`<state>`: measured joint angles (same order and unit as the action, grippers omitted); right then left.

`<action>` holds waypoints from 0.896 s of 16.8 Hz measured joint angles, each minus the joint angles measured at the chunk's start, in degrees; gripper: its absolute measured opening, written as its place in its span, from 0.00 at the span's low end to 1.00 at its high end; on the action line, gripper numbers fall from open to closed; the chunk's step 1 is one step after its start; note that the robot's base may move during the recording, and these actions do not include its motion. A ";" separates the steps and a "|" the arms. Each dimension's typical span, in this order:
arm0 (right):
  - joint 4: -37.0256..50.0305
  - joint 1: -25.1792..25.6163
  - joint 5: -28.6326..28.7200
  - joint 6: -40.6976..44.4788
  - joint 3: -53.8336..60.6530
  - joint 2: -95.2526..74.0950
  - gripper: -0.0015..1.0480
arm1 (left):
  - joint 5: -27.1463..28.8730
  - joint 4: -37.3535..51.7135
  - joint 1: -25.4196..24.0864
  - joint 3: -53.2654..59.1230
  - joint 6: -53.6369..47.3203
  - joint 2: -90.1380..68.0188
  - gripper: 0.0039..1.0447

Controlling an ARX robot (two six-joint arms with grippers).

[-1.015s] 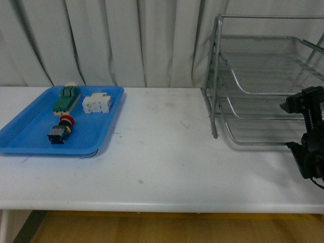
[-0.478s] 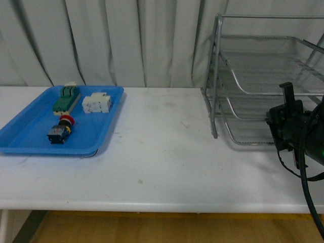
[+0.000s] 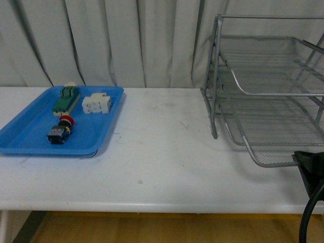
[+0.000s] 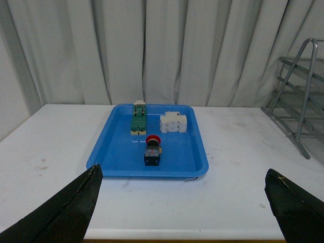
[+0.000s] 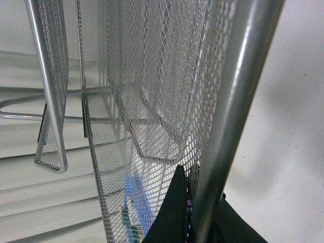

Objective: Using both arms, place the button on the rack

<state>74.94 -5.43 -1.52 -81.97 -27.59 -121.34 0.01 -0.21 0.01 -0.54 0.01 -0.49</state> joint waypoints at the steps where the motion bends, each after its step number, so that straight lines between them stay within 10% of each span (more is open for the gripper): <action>1: 0.13 -0.20 -0.26 0.33 0.83 0.35 0.03 | -0.02 -0.02 0.00 0.00 0.00 0.00 0.94; 8: -4.31 0.59 -0.42 12.13 2.86 7.41 0.54 | 0.00 -0.02 0.00 0.00 0.00 0.00 0.94; 11: -17.31 -1.84 -5.16 19.23 9.42 18.91 0.92 | -0.02 -0.02 0.00 0.00 0.00 0.00 0.94; 15: -21.70 -13.66 -20.59 37.79 16.39 39.34 0.90 | 0.00 -0.02 0.00 0.00 0.00 0.00 0.94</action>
<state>53.23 -19.09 -22.11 -44.18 -11.20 -82.00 0.01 -0.23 0.01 -0.54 0.01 -0.49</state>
